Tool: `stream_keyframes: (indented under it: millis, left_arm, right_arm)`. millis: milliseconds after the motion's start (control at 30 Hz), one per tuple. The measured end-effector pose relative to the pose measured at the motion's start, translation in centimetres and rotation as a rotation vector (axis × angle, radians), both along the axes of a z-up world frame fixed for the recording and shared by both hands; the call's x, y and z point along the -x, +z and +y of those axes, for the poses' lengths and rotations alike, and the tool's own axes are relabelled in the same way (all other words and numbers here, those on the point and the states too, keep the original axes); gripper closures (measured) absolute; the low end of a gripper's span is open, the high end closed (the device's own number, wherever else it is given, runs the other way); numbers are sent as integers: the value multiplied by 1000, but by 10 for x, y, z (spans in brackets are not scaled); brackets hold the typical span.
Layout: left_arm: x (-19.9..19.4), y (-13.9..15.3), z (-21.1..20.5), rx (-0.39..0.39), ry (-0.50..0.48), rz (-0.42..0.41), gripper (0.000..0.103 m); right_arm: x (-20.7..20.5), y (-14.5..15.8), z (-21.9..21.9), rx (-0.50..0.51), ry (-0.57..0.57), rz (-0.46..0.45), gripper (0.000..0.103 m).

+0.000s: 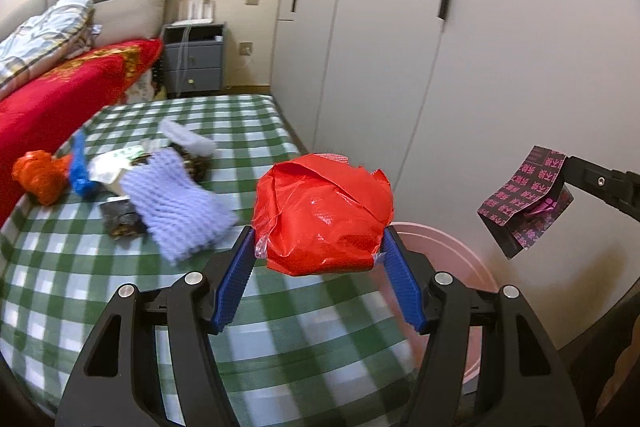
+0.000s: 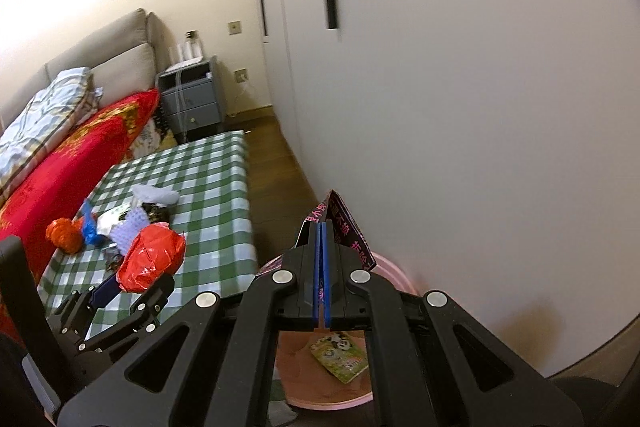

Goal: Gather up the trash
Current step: 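Carry the red bag and pink wrapper over the pink bin with both grippers, then open the left gripper to drop the red bag into the bin while the right releases the wrapper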

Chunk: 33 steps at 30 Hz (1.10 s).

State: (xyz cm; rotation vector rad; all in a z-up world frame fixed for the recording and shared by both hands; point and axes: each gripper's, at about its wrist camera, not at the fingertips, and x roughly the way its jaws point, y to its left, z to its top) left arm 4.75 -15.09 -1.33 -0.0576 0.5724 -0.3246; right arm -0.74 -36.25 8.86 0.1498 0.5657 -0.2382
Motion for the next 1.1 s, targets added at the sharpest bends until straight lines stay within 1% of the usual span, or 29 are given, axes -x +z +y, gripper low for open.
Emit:
stream_keyframes:
  millis: [133,300,533,733,833,933,967,1000,1100]
  left_arm:
    - [-6,-4,-17,0,-43,13,41]
    - [-16,-12,-40,-16,-90,27,41]
    - [-32,-26,-61,-26,-123,50,41]
    - [-47,-33,-72,4,-139,79,41]
    - [-56,-38,-78,27,-187,116,39]
    - [-59,-41,-77,30,-183,126,34]
    - [-60,-42,-74,34,-179,130,34]
    - [-62,-41,-72,40,-174,133,34]
    - [-59,-37,-66,47,-170,124,34]
  right_arm:
    - [0,-4,-14,-28,-38,18,102]
    - [-3,-11,-22,-45,-64,36,102]
    - [-12,-17,-34,-69,-112,55,102]
    - [-20,-23,-43,-87,-139,69,102]
    - [-25,-26,-46,-97,-156,83,98]
    - [-28,-30,-49,-113,-183,91,86]
    - [-28,-30,-50,-112,-190,90,79]
    - [-28,-31,-49,-110,-190,88,76]
    - [-29,-30,-44,-97,-178,83,76]
